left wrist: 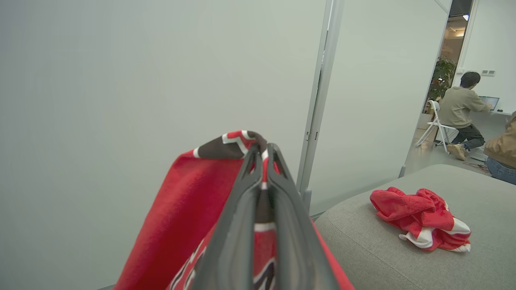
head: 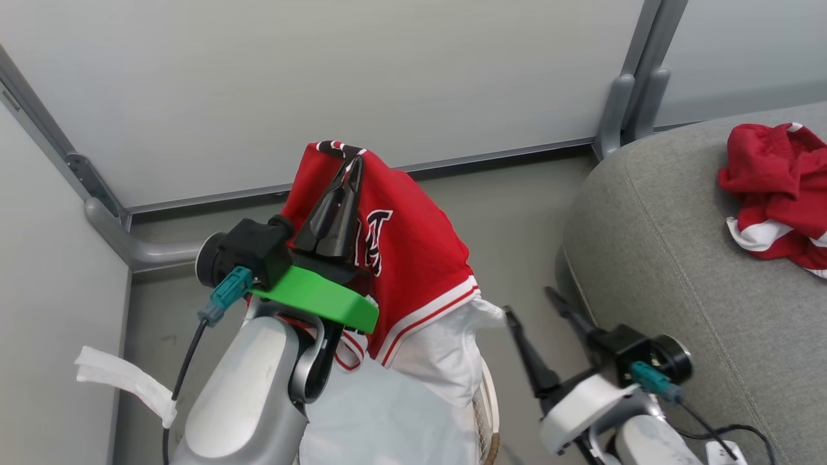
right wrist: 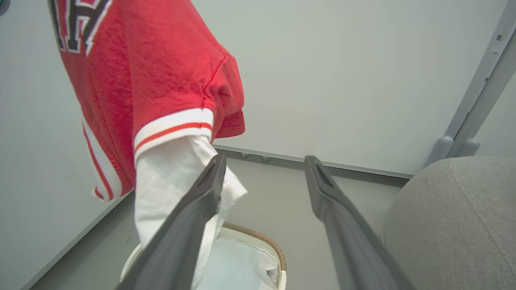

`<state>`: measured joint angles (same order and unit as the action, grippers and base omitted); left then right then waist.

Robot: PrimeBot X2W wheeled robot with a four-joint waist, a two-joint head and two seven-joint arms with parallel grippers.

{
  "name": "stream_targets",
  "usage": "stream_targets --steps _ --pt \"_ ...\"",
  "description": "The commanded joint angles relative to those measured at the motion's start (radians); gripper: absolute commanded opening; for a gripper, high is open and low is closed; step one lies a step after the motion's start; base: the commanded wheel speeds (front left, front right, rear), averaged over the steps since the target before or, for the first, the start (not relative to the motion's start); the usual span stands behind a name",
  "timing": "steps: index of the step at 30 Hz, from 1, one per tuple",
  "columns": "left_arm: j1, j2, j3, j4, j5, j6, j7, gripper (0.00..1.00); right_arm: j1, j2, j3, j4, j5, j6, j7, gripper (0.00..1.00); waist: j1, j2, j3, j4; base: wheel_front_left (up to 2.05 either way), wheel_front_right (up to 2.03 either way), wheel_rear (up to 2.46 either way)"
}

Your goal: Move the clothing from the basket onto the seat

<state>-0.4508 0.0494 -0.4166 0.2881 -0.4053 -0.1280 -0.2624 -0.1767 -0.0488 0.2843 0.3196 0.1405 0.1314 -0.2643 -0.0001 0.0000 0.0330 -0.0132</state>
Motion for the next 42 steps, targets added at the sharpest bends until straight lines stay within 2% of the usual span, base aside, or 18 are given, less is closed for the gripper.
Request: stream_targets --steps 1,5,11,19,27,32,40,41,42 --pt "0.012 0.004 -0.001 -0.006 -0.006 -0.003 -0.003 0.00 -0.018 -0.005 0.028 -0.012 0.003 -0.001 0.000 1.00 0.0001 0.0000 0.005 0.004 0.00 0.00 0.00" --pt "0.000 0.004 -0.020 -0.007 -0.007 -0.003 -0.003 0.00 -0.075 -0.014 0.138 -0.009 0.030 -0.001 0.000 1.00 0.0001 0.0000 0.019 0.015 0.00 0.00 0.00" --pt "-0.029 0.003 -0.076 -0.005 -0.034 -0.003 -0.004 0.00 -0.173 -0.026 0.237 0.099 0.052 -0.001 0.000 1.00 0.0001 0.0000 0.030 0.054 0.00 0.00 0.00" --pt "-0.049 0.004 -0.184 -0.017 -0.077 -0.003 -0.003 0.00 -0.230 -0.014 0.252 0.224 0.082 -0.001 0.000 1.00 0.0001 0.0000 0.039 0.118 0.00 0.00 0.00" --pt "-0.071 0.003 -0.259 -0.030 -0.100 -0.003 -0.003 0.00 -0.273 -0.007 0.244 0.291 0.101 -0.001 0.000 1.00 0.0001 0.0000 0.052 0.162 0.00 0.00 0.00" --pt "-0.084 0.003 -0.301 -0.036 -0.112 -0.003 -0.004 0.00 -0.304 -0.005 0.238 0.270 0.084 -0.001 0.000 1.00 0.0001 0.0000 0.057 0.184 0.00 0.00 0.00" --pt "-0.097 0.003 -0.352 -0.036 -0.130 -0.003 -0.004 0.00 -0.335 -0.005 0.291 0.255 0.072 -0.001 0.000 1.00 0.0001 0.0000 0.055 0.208 0.00 0.00 0.00" --pt "-0.099 0.003 -0.355 -0.037 -0.131 -0.003 -0.004 0.00 -0.336 -0.005 0.291 0.256 0.072 -0.001 0.000 0.82 0.0001 0.0000 0.055 0.210 0.00 0.00 0.00" --pt "-0.101 0.003 -0.358 -0.038 -0.132 -0.003 -0.004 0.00 -0.337 -0.005 0.290 0.260 0.074 -0.001 0.000 0.18 0.0001 0.0000 0.055 0.212 0.00 0.00 0.00"
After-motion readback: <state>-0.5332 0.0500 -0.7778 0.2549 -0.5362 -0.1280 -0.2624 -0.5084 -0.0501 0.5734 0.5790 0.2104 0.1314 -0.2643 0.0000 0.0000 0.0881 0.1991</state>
